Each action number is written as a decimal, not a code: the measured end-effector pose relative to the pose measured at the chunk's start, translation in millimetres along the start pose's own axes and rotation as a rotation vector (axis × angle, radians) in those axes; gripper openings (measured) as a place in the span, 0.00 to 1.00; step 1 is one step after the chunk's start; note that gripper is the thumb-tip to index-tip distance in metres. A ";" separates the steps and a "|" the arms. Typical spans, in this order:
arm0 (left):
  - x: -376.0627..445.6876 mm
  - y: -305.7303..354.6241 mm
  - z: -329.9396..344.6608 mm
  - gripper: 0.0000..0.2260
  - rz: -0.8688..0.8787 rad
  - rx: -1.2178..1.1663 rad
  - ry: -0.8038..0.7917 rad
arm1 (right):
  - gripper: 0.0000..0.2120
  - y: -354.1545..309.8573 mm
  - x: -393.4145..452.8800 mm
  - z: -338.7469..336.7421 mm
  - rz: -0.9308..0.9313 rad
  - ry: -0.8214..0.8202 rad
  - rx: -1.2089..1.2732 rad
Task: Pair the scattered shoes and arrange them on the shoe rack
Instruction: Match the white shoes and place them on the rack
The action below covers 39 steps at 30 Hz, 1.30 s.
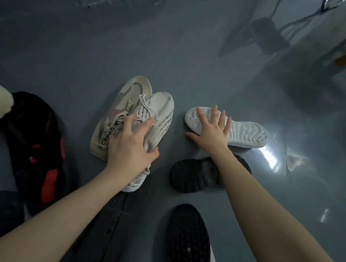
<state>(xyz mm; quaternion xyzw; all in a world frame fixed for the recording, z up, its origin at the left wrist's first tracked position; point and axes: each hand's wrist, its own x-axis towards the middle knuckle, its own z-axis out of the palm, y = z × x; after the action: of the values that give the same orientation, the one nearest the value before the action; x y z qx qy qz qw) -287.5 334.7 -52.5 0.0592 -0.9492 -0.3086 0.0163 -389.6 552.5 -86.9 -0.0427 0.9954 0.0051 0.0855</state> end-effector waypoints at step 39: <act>-277.4 -155.4 -239.9 0.28 -0.427 -0.071 0.506 | 0.22 -338.7 -235.0 -110.1 -0.818 -0.598 1.207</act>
<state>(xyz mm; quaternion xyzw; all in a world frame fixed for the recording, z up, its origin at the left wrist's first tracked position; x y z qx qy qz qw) 19.9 103.8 51.7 0.3309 -0.8700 -0.3134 0.1883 -148.5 232.9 60.7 -0.3486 0.6662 -0.5567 0.3531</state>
